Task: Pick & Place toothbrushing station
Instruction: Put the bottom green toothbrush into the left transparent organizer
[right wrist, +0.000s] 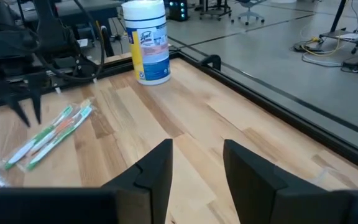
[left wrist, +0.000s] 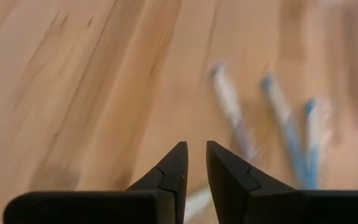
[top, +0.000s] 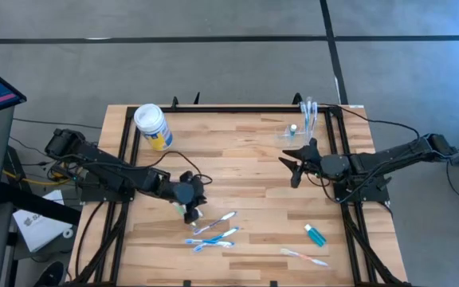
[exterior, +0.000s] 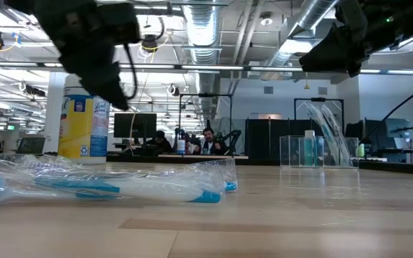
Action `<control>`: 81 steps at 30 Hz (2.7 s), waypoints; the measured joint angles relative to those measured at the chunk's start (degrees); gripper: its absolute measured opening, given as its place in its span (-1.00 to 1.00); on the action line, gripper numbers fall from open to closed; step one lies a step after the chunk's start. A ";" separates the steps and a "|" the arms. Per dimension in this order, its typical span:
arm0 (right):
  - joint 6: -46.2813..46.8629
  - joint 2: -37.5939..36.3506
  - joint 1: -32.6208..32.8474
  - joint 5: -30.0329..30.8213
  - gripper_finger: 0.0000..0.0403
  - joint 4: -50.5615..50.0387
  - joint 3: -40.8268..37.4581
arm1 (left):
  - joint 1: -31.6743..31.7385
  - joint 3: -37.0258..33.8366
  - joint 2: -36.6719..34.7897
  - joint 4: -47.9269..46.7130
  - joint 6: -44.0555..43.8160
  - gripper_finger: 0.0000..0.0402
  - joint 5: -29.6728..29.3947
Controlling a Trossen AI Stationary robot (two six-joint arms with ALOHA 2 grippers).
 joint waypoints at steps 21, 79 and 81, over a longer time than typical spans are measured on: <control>0.00 0.00 -0.07 0.02 -0.34 0.43 0.00 | 0.04 -2.41 -11.06 -32.49 -7.84 -0.73 -0.43; 0.02 0.00 -0.13 0.02 -0.37 0.44 0.00 | 0.03 -16.31 -10.99 -23.79 -1.80 -0.26 8.92; 0.02 0.00 -0.11 0.02 -0.37 0.44 0.00 | 0.02 -16.31 -10.99 -23.79 -1.79 -0.30 8.96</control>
